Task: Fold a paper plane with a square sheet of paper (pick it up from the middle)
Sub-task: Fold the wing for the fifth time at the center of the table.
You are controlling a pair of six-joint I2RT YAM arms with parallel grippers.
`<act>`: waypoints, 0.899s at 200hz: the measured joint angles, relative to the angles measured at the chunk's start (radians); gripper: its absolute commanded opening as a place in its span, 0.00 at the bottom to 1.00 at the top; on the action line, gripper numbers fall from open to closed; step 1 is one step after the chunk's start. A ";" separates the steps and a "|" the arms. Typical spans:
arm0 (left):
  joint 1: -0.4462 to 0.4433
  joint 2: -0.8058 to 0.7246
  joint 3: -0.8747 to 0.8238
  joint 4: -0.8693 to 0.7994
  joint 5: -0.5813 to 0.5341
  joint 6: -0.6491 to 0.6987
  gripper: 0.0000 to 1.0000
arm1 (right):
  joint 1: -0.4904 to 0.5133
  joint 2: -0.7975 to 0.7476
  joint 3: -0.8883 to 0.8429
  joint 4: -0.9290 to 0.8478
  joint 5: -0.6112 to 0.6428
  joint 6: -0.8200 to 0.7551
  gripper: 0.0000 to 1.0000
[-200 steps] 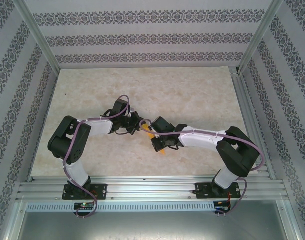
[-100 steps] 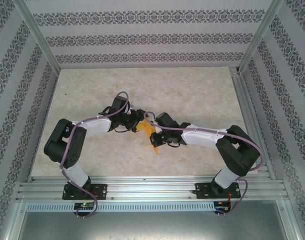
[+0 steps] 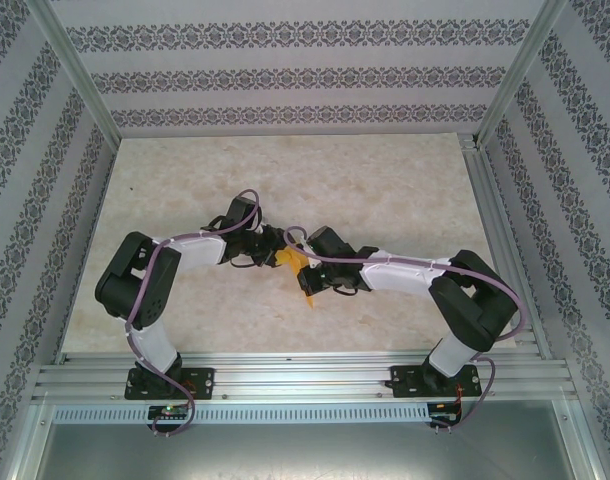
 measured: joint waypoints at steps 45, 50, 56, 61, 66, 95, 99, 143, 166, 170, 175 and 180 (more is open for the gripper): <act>0.000 0.005 0.000 0.000 0.003 -0.003 0.15 | 0.015 0.007 0.000 -0.011 0.033 -0.006 0.11; 0.000 0.005 0.001 0.000 0.003 -0.003 0.14 | 0.018 0.006 0.000 -0.013 0.038 -0.008 0.12; 0.000 0.005 0.001 0.000 0.003 -0.003 0.14 | 0.019 0.006 0.000 -0.017 0.048 -0.008 0.12; 0.000 0.005 0.002 0.000 0.003 -0.003 0.13 | 0.023 0.006 0.001 -0.021 0.053 -0.008 0.13; 0.000 0.005 0.003 0.000 0.003 -0.003 0.11 | 0.027 0.006 0.001 -0.025 0.060 -0.012 0.14; 0.000 0.005 0.009 -0.001 0.003 -0.003 0.07 | 0.048 0.006 0.001 -0.042 0.097 -0.019 0.17; 0.000 0.005 0.010 -0.001 0.003 -0.003 0.07 | 0.050 0.006 0.001 -0.045 0.101 -0.019 0.18; 0.000 0.007 0.013 -0.001 0.003 -0.003 0.06 | 0.077 0.006 0.010 -0.092 0.175 -0.019 0.22; 0.000 0.010 0.013 -0.001 0.003 -0.003 0.06 | 0.087 0.007 0.021 -0.103 0.196 -0.019 0.17; 0.000 0.010 0.013 -0.001 0.003 -0.003 0.06 | 0.087 0.007 0.022 -0.104 0.199 -0.019 0.15; 0.000 0.010 0.013 -0.001 0.003 -0.003 0.06 | 0.087 0.007 0.023 -0.106 0.201 -0.021 0.13; 0.000 0.010 0.013 -0.001 0.003 -0.003 0.06 | 0.087 0.008 0.024 -0.108 0.202 -0.019 0.12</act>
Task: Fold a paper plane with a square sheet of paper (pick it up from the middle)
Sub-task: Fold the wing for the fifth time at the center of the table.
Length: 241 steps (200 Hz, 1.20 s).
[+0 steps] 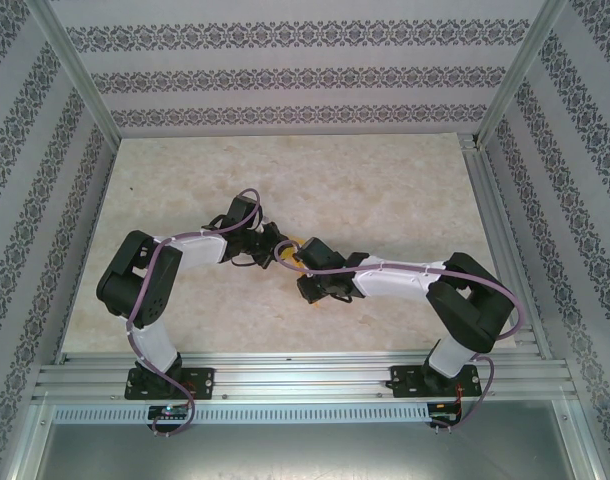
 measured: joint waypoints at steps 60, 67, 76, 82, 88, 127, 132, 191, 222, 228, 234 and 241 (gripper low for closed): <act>0.000 0.000 0.007 -0.010 -0.003 0.004 0.24 | -0.005 0.000 0.000 0.008 -0.022 0.001 0.01; 0.000 0.000 0.011 -0.016 -0.004 0.008 0.28 | -0.012 0.000 -0.004 0.023 -0.043 0.004 0.01; 0.000 0.000 0.018 -0.028 -0.008 0.021 0.31 | -0.025 0.000 -0.011 0.048 -0.080 0.009 0.01; 0.000 -0.001 0.023 -0.037 -0.011 0.026 0.35 | -0.034 0.000 -0.016 0.062 -0.104 0.014 0.01; 0.000 -0.002 0.028 -0.048 -0.015 0.031 0.39 | -0.047 0.002 -0.023 0.083 -0.134 0.021 0.01; 0.002 -0.050 0.053 -0.138 -0.071 0.099 0.60 | -0.123 0.053 -0.063 0.221 -0.320 0.082 0.03; 0.002 -0.061 0.056 -0.152 -0.081 0.108 0.61 | -0.131 0.064 -0.068 0.238 -0.342 0.093 0.03; 0.002 -0.168 0.056 -0.228 -0.164 0.188 0.46 | -0.205 0.126 -0.113 0.401 -0.515 0.188 0.04; 0.002 -0.179 0.044 -0.230 -0.165 0.231 0.29 | -0.226 0.126 -0.122 0.434 -0.552 0.214 0.04; 0.001 -0.179 0.041 -0.232 -0.164 0.235 0.28 | -0.229 0.126 -0.122 0.438 -0.556 0.216 0.04; 0.000 -0.179 0.039 -0.232 -0.164 0.239 0.26 | -0.232 0.126 -0.122 0.441 -0.562 0.219 0.04; 0.000 -0.177 0.037 -0.232 -0.161 0.244 0.23 | -0.236 0.126 -0.122 0.444 -0.566 0.224 0.04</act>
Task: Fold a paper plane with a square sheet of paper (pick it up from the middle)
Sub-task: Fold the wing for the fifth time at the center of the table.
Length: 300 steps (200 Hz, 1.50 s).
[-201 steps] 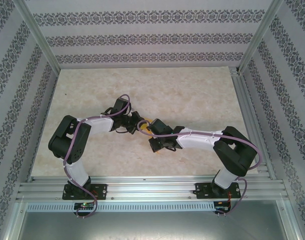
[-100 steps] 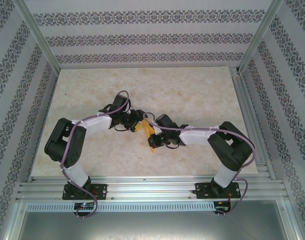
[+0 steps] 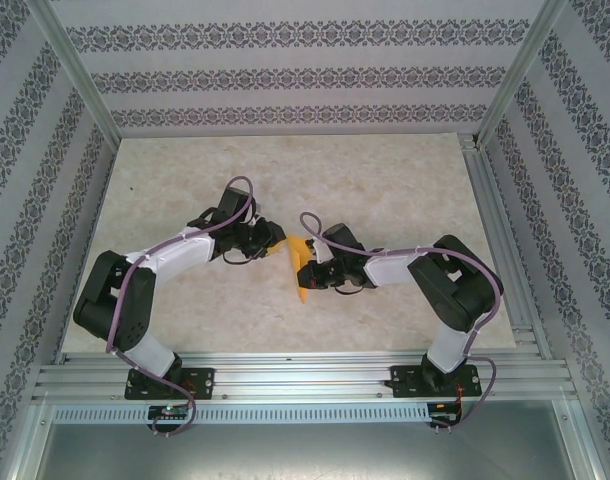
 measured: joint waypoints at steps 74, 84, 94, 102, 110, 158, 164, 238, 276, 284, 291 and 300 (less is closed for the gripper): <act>-0.051 0.131 0.018 0.006 0.053 0.021 0.19 | -0.045 0.001 0.000 0.002 -0.032 0.031 0.04; -0.058 0.145 0.026 0.008 0.056 0.021 0.19 | -0.048 0.002 -0.001 0.003 -0.035 0.036 0.04; -0.064 0.157 0.033 0.014 0.058 0.021 0.19 | -0.053 0.002 -0.005 0.006 -0.039 0.037 0.04; -0.066 0.166 0.039 0.020 0.061 0.021 0.19 | -0.055 0.002 -0.010 0.006 -0.042 0.039 0.04; -0.068 0.175 0.045 0.026 0.064 0.021 0.19 | -0.060 0.003 -0.013 0.005 -0.047 0.040 0.04; -0.072 0.225 0.085 0.067 0.077 0.019 0.17 | -0.068 0.006 -0.015 0.006 -0.058 0.040 0.05; -0.072 0.233 0.086 0.076 0.079 0.017 0.17 | -0.068 0.007 -0.015 0.006 -0.058 0.040 0.05; -0.072 0.272 0.087 0.118 0.082 -0.011 0.16 | -0.068 0.002 -0.018 -0.014 -0.048 0.036 0.18; -0.072 0.275 0.087 0.120 0.082 -0.014 0.15 | -0.053 -0.068 -0.021 -0.109 0.024 -0.006 0.20; -0.072 0.277 0.087 0.121 0.082 -0.014 0.15 | -0.046 -0.082 -0.019 -0.133 0.044 -0.019 0.20; -0.072 0.279 0.087 0.121 0.082 -0.014 0.15 | -0.038 -0.089 -0.016 -0.151 0.061 -0.029 0.20; -0.072 0.281 0.087 0.122 0.082 -0.014 0.15 | -0.029 -0.093 -0.011 -0.174 0.078 -0.043 0.19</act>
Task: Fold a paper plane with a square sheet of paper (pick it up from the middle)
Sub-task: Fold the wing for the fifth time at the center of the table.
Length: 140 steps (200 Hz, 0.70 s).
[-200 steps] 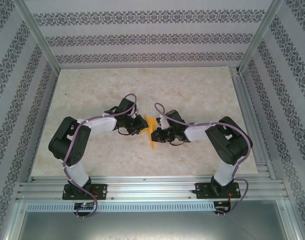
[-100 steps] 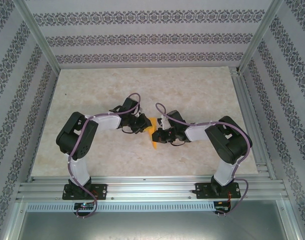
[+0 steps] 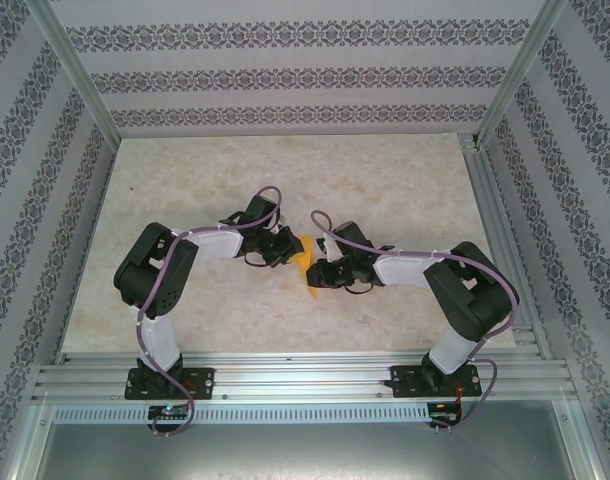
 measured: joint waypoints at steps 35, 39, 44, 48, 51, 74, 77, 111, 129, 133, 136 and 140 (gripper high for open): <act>0.000 0.003 0.000 0.000 0.000 0.000 0.14 | 0.014 0.000 0.023 -0.060 0.035 -0.033 0.10; 0.000 0.003 0.000 0.000 0.000 0.000 0.14 | 0.014 0.000 0.025 -0.065 0.037 -0.036 0.09; 0.000 0.003 0.000 0.000 0.000 0.000 0.14 | 0.014 0.000 0.028 -0.068 0.041 -0.037 0.08; 0.000 0.003 0.000 0.000 0.000 0.000 0.14 | 0.014 0.000 0.029 -0.070 0.043 -0.039 0.07; 0.000 0.003 0.000 0.000 0.000 0.000 0.14 | 0.014 0.000 0.030 -0.071 0.043 -0.040 0.07; 0.000 0.003 0.005 0.000 0.000 0.000 0.14 | 0.014 0.000 0.032 -0.077 0.050 -0.047 0.03; 0.000 0.003 0.006 0.000 0.000 0.000 0.14 | 0.014 0.000 0.032 -0.077 0.050 -0.047 0.03; 0.000 0.003 0.013 0.001 0.000 0.000 0.16 | 0.014 0.000 0.032 -0.068 0.039 -0.046 0.01; 0.000 0.003 0.013 0.003 0.000 0.000 0.18 | 0.014 0.000 0.031 -0.039 0.014 -0.026 0.01; 0.000 0.003 0.013 0.004 0.000 0.000 0.18 | 0.014 0.000 0.031 -0.032 0.009 -0.021 0.01; 0.000 0.003 0.013 0.003 0.000 0.000 0.18 | 0.014 0.000 0.031 -0.029 0.006 -0.019 0.01; 0.000 0.003 0.013 0.004 0.000 0.000 0.18 | 0.014 0.000 0.030 -0.023 0.002 -0.015 0.02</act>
